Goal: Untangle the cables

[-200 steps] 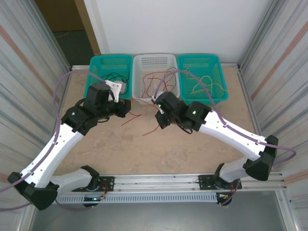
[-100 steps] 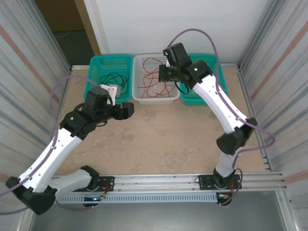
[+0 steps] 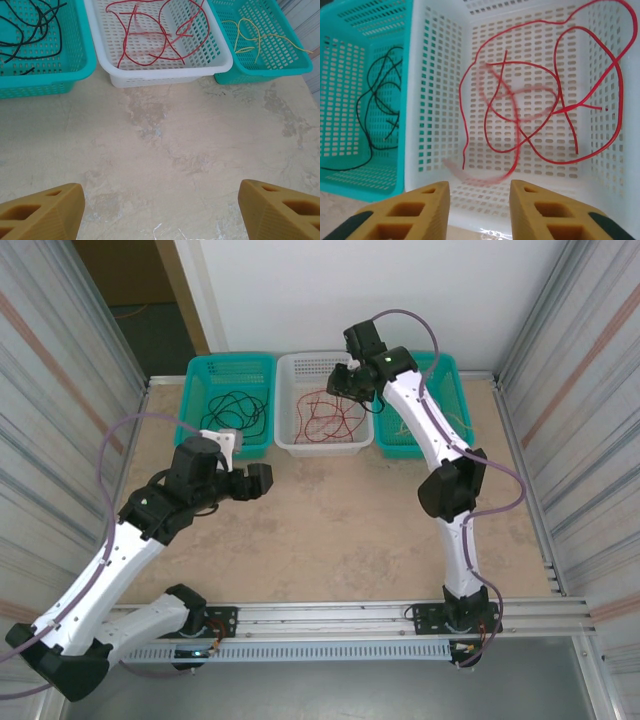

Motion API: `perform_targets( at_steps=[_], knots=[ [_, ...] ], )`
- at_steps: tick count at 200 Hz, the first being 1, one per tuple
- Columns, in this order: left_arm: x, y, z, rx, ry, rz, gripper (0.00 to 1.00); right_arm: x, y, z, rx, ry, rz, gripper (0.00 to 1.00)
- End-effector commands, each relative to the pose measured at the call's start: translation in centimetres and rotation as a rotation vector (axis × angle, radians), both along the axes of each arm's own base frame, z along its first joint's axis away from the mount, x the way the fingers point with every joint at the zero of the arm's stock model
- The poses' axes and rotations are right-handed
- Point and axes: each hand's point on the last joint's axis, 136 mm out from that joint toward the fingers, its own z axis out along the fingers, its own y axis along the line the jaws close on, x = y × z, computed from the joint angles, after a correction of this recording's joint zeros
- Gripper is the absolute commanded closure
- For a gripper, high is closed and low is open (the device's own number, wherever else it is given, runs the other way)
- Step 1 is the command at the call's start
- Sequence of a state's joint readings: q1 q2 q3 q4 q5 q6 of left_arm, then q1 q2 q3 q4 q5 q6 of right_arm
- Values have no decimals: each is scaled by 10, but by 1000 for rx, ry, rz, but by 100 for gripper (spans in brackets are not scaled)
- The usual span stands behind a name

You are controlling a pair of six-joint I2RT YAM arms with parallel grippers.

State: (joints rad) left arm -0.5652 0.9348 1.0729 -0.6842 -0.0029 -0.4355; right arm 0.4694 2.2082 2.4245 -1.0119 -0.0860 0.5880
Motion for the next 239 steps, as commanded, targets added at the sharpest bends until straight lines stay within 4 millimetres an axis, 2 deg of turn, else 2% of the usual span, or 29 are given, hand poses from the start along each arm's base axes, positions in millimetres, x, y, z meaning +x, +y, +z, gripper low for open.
perform_targets(
  at_steps=[1, 41, 46, 77, 93, 96, 98, 100, 102, 112, 113, 114, 115, 126, 146, 154, 188, 212, 228, 239],
  knots=[
    [1, 6, 4, -1, -16, 34, 19, -8, -6, 17, 19, 3, -1, 60],
    [6, 11, 12, -8, -35, 62, 18, -27, -25, 62, -23, -117, 21, 56],
    [7, 13, 15, -9, -44, 70, 18, -32, -30, 71, -29, -143, 24, 49],
    [13, 27, 34, 7, -125, 139, 14, -71, -58, 104, -49, -295, 19, 28],
    [19, 42, 38, 59, -185, 199, 14, -101, -77, 102, -56, -385, 2, 20],
    [20, 46, 38, 72, -200, 216, 14, -107, -81, 102, -61, -404, -2, 14],
    [22, 49, 38, 82, -208, 230, 13, -111, -84, 102, -61, -421, -7, 5],
    [23, 52, 37, 94, -217, 246, 13, -114, -87, 102, -62, -436, -13, 0],
    [24, 55, 36, 106, -222, 262, 12, -118, -90, 106, -61, -462, -19, 1],
    [29, 75, 25, 160, -225, 375, 2, -135, -110, 95, -80, -508, -77, 1],
    [29, 78, 23, 165, -222, 392, 2, -138, -114, 106, -67, -539, -92, 1],
    [29, 80, 22, 169, -220, 407, 1, -137, -115, 93, -83, -521, -98, 1],
    [30, 83, 20, 173, -218, 423, 1, -140, -120, 104, -70, -551, -115, 1],
    [31, 101, -4, 221, -192, 538, 1, -155, -148, 90, -75, -583, -230, 1],
    [41, 100, -30, 362, -244, 467, 1, -182, -200, 38, -107, -576, -444, 1],
    [43, 106, -41, 422, -251, 485, 1, -188, -215, 14, -171, -594, -455, 1],
    [58, 148, -73, 631, -280, 674, 1, -206, -279, -48, -483, -499, -626, 1],
    [68, 178, -106, 676, -235, 730, 1, -197, -301, -77, -583, -436, -704, 1],
    [71, 195, -133, 621, -194, 750, 1, -186, -308, -93, -635, -420, -721, 1],
    [74, 199, -149, 571, -189, 735, 1, -177, -312, -96, -646, -402, -732, 1]
  ],
)
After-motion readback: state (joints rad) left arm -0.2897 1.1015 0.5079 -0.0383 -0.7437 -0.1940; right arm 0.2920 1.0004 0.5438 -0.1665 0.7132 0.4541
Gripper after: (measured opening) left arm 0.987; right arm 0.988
